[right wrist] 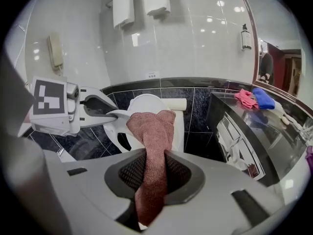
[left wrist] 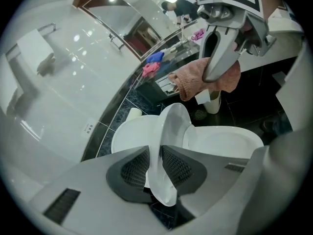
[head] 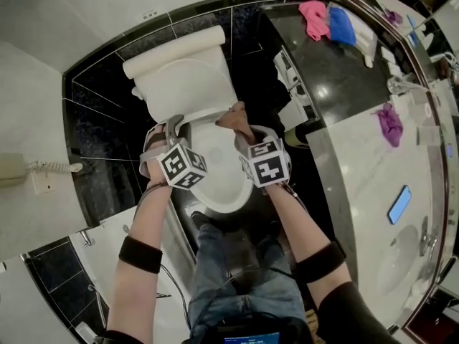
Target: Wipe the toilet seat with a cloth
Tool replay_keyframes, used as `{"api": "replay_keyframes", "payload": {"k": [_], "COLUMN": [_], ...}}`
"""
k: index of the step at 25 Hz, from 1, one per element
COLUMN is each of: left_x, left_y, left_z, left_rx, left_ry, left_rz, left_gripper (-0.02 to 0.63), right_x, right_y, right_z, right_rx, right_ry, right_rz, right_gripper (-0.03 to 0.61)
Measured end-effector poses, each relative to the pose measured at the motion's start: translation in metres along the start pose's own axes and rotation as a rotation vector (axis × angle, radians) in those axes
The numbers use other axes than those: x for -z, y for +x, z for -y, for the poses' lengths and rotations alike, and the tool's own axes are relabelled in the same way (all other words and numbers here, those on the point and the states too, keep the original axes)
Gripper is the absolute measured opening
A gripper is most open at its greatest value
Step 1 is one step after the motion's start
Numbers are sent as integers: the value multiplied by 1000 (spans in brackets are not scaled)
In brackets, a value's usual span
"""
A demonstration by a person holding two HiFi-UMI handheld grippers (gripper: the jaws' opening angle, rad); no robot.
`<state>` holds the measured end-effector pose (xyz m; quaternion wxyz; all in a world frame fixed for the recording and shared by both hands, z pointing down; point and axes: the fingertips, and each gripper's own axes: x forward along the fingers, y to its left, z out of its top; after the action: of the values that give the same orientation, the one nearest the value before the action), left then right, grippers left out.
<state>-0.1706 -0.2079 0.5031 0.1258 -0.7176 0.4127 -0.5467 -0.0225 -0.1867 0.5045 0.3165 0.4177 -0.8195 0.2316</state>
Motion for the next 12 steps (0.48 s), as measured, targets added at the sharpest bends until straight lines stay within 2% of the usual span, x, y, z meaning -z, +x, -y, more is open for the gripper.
{"api": "replay_keyframes", "payload": {"k": [5, 12], "left_x": [4, 16], "left_y": [-37, -67], "left_z": [67, 166], "left_rx": [7, -27], "left_ry": [-62, -22], "left_rz": [-7, -59], "left_gripper": [86, 95], "right_x": [39, 86], "right_y": [-20, -47], "right_z": [5, 9], "right_rx": [-9, -63], "right_ry": [-29, -54], "right_rz": [-18, -22], "right_gripper": [104, 104]}}
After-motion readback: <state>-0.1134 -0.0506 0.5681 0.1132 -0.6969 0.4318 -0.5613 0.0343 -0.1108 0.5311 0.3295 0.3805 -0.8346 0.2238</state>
